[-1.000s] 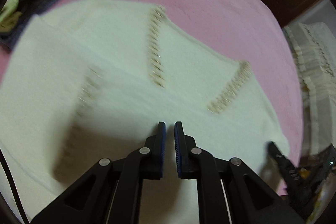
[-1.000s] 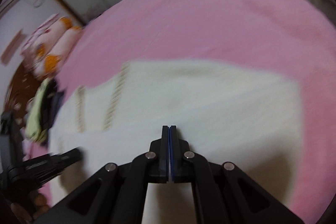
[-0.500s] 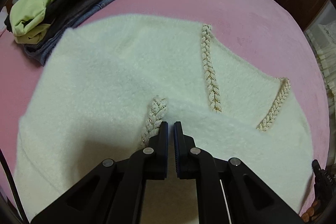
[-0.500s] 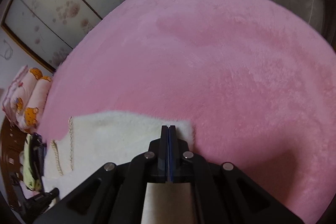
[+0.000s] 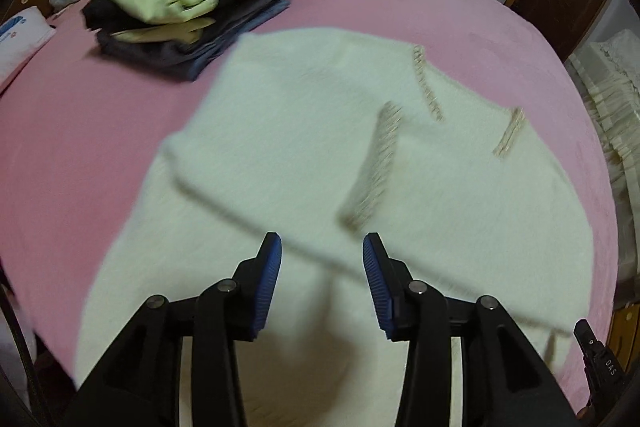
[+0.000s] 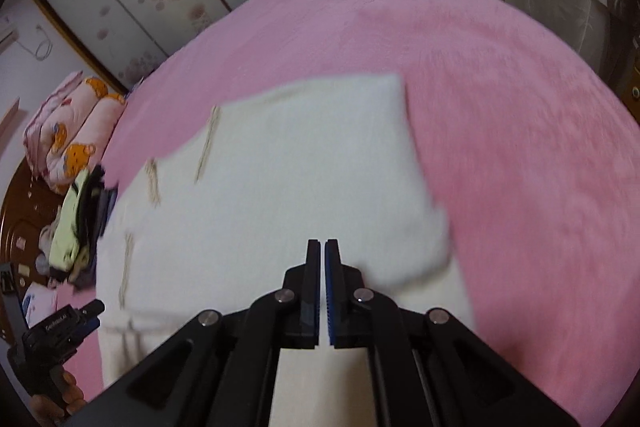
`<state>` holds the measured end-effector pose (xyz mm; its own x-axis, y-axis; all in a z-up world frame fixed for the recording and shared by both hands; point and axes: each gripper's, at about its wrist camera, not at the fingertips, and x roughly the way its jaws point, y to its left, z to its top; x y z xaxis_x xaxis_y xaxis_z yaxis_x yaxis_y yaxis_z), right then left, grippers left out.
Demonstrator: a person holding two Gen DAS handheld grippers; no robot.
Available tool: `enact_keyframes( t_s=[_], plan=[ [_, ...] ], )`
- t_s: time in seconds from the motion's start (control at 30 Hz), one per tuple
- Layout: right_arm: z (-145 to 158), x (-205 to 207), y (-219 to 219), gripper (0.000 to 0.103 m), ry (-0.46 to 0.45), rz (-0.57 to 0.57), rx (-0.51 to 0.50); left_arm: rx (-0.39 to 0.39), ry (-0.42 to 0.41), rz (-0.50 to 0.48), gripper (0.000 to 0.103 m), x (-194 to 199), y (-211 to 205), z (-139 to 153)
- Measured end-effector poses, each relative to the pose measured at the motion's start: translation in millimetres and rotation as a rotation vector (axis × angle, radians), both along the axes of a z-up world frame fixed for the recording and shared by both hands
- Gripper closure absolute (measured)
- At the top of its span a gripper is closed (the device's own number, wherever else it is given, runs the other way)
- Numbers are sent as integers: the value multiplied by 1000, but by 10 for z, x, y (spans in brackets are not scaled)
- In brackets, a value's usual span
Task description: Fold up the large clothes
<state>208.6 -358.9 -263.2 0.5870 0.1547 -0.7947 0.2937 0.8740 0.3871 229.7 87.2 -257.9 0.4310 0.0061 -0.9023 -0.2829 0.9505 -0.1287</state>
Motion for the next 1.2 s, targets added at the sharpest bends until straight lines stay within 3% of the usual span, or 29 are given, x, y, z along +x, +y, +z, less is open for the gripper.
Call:
enact_keyframes(
  t_s=[0.3, 0.5, 0.57, 0.7, 0.9, 1.03, 1.13, 1.2],
  plan=[
    [24, -1073, 774, 101, 57, 33, 13, 9, 30, -87, 62, -1096, 446, 106],
    [13, -1643, 1012, 100, 105, -5, 55, 23, 70, -147, 61, -1685, 619, 160],
    [-2, -1815, 1052, 96, 126, -19, 58, 30, 84, -163, 56, -1811, 650, 170],
    [-36, -2110, 1074, 74, 167, -7, 111, 36, 117, -185, 52, -2076, 717, 171],
    [-50, -2406, 1061, 73, 194, 37, 79, 63, 172, -180, 42, -2346, 835, 73],
    [-108, -2533, 948, 61, 239, 28, 58, 87, 221, -179, 28, -2419, 932, -39],
    [-194, -2619, 806, 58, 280, 25, 40, 105, 276, -178, 18, -2452, 1041, -159],
    [-263, -2658, 710, 58, 309, 32, 13, 110, 308, -169, 17, -2474, 1143, -245]
  ],
)
